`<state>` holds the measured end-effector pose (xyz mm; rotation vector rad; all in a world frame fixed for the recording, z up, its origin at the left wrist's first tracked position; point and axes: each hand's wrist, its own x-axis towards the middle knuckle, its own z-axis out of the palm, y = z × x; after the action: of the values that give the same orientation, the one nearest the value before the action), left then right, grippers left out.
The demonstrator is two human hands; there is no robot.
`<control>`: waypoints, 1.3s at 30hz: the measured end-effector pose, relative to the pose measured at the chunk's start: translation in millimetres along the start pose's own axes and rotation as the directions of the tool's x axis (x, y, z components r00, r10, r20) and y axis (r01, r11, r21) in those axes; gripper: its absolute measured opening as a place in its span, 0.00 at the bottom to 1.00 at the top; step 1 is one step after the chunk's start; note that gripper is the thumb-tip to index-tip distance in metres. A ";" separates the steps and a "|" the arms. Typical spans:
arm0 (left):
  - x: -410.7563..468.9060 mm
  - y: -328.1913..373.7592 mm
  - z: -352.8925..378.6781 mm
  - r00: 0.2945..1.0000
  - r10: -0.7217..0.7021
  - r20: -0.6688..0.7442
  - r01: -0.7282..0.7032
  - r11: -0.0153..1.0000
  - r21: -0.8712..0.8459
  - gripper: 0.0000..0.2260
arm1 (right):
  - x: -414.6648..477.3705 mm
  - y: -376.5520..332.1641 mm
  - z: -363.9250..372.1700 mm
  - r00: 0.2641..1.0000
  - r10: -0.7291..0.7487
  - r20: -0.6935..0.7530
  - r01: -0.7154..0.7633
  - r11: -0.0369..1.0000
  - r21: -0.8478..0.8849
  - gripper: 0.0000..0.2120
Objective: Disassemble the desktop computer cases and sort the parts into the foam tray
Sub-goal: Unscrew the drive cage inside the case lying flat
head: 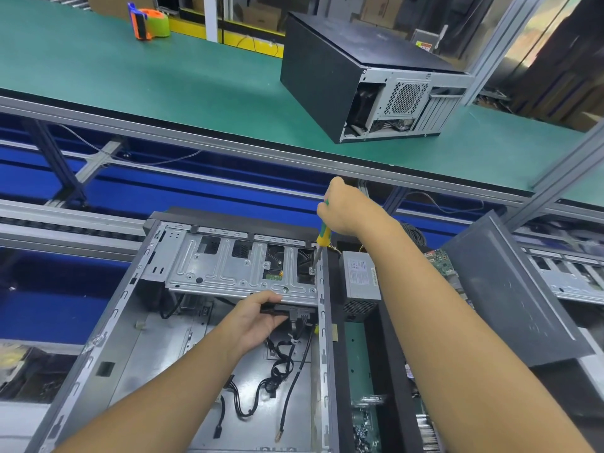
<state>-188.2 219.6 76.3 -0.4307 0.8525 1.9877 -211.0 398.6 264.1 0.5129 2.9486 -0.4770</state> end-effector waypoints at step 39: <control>12.6 -15.1 -9.9 0.993 0.012 0.119 0.002 0.993 -0.120 0.10 | -11.1 10.8 -3.6 0.970 -0.243 -0.001 0.243 0.970 0.019 0.08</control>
<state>-182.4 225.5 55.9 -0.3734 0.6624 2.0541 -197.0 406.0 266.1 0.1517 3.0223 -0.5292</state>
